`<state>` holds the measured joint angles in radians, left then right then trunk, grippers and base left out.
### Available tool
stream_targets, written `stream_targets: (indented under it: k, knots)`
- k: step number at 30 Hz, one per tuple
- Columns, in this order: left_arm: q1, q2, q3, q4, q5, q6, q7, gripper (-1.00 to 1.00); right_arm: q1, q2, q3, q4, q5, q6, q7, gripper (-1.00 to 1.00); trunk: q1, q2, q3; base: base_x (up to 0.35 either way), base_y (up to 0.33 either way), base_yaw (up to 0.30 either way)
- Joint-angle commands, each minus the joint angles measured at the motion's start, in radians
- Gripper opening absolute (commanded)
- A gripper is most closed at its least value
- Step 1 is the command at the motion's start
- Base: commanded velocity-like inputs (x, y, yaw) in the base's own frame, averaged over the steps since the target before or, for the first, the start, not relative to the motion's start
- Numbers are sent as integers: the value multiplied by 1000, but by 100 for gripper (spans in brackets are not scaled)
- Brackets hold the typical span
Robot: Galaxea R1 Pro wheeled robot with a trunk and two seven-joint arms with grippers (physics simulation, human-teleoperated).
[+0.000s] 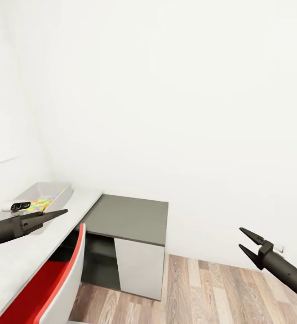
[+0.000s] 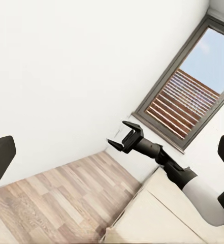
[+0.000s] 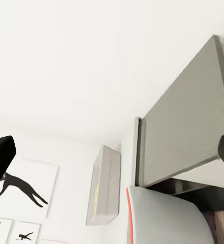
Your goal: Put all the toys in the child's room - the three board games (two on the bed and one on the table), the two jigsaw puzzles on the table, and the tennis ball on the table - inside the toy box on the table in the child's room.
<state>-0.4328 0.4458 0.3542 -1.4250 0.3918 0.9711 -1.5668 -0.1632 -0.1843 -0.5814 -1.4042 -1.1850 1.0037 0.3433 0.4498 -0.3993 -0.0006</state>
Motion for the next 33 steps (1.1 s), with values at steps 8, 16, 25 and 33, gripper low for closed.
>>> stream_targets:
  k: [8, 16, 25, 33]
  knots:
    - [0, -1, 0, 0, -1, 11, -4, 100, -1, 0, -7, 2, 10, 5, 9, 100, 0, -1, 6, -149, 0, -259]
    - [0, -1, 0, 0, -1, 11, -4, 100, -1, 0, -7, 3, 9, 6, 9, 100, 0, -1, 13, -176, 0, -259]
    - [0, -3, -1, 0, -1, 10, -4, 100, -1, 0, -7, 2, 10, 5, 9, 100, 0, -1, 20, -155, 0, -259]
    - [0, -5, -5, 0, -2, 5, -4, 100, -1, 0, -6, 3, 10, 5, 9, 100, 0, -1, 26, -21, 0, -258]
